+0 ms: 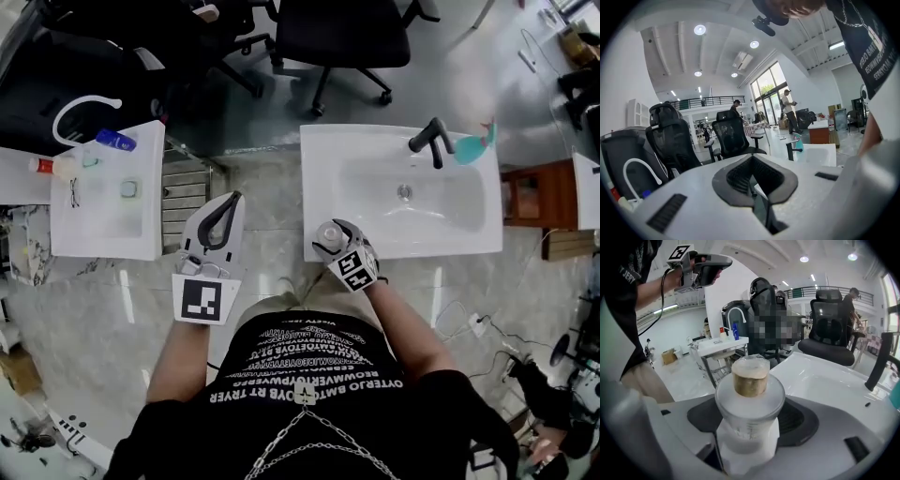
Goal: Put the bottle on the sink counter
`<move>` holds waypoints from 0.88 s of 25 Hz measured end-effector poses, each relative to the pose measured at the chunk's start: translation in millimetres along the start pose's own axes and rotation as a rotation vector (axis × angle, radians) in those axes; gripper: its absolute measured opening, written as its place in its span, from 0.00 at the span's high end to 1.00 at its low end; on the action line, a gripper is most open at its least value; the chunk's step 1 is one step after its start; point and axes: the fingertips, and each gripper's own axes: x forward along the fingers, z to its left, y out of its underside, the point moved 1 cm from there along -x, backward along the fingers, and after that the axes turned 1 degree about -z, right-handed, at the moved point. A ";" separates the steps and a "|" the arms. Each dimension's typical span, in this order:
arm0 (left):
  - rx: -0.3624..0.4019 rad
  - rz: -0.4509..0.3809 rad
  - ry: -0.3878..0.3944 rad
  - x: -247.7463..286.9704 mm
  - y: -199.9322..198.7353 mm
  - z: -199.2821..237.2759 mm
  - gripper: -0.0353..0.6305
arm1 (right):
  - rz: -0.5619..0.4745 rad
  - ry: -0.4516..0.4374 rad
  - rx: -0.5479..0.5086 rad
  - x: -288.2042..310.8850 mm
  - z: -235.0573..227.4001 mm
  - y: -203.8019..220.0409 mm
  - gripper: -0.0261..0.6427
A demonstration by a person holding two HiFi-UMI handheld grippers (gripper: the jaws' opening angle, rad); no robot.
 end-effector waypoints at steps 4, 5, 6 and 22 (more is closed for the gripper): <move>-0.009 0.016 -0.006 3.7 6.5 2.9 0.94 | -0.010 -0.014 -0.042 3.4 4.6 -3.0 0.47; -0.010 0.015 -0.008 3.8 7.3 3.5 0.94 | -0.012 -0.013 -0.058 3.4 5.6 -2.2 0.47; -0.012 0.015 -0.009 3.5 8.1 3.8 0.94 | -0.013 -0.010 -0.073 3.1 6.5 -0.8 0.47; -0.010 -0.057 0.003 -39.4 -5.7 16.3 0.94 | -0.219 0.224 0.178 -119.2 -17.6 -24.7 0.60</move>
